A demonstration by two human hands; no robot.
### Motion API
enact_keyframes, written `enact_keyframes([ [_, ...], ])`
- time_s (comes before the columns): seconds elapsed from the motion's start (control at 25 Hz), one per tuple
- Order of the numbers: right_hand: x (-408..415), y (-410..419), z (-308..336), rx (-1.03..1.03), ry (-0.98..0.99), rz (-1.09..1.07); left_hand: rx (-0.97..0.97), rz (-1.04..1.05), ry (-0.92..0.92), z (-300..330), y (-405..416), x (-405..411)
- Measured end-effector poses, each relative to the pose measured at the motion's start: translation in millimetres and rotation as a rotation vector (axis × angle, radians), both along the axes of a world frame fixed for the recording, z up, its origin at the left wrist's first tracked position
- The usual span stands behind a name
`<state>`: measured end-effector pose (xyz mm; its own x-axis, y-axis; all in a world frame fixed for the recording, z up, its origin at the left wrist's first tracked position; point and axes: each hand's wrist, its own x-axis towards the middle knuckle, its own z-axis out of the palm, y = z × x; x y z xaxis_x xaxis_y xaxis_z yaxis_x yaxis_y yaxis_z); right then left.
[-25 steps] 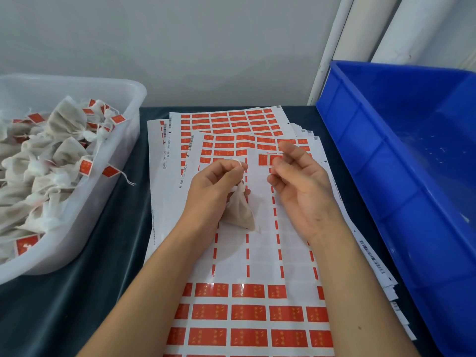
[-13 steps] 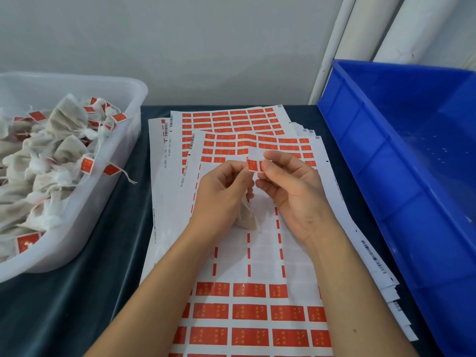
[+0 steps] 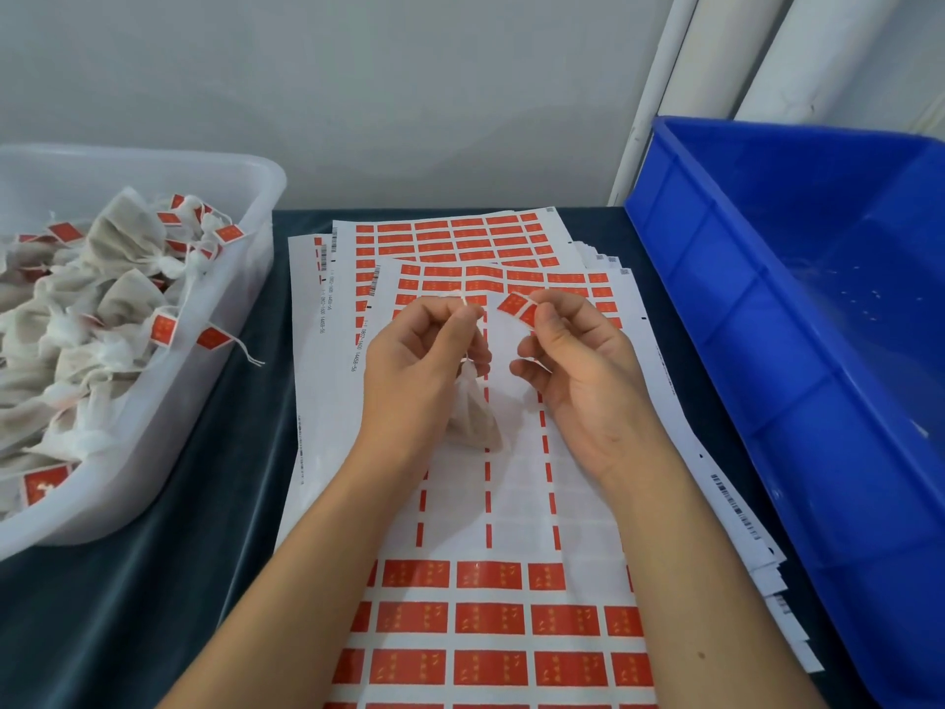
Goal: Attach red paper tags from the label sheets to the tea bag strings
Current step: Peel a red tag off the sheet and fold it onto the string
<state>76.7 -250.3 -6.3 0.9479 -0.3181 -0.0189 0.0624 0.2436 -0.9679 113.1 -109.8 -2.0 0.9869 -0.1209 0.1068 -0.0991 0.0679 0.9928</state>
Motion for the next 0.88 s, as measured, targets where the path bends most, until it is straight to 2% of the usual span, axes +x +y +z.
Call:
enact_keyframes([
  [0.28, -1.8, -1.4, 1.6, 0.155, -0.132, 0.112, 0.044, 0.010, -0.132, -0.2, -1.0, -3.7],
  [0.64, -3.2, 3.9, 4.7, 0.047, -0.118, 0.064, 0.101, -0.053, -0.252, -1.3, -3.6, -7.3],
  [0.88, -4.2, 6.1, 6.4, -0.011, -0.119, 0.021, 0.127, -0.060, -0.258, -0.8, -3.8, -9.9],
])
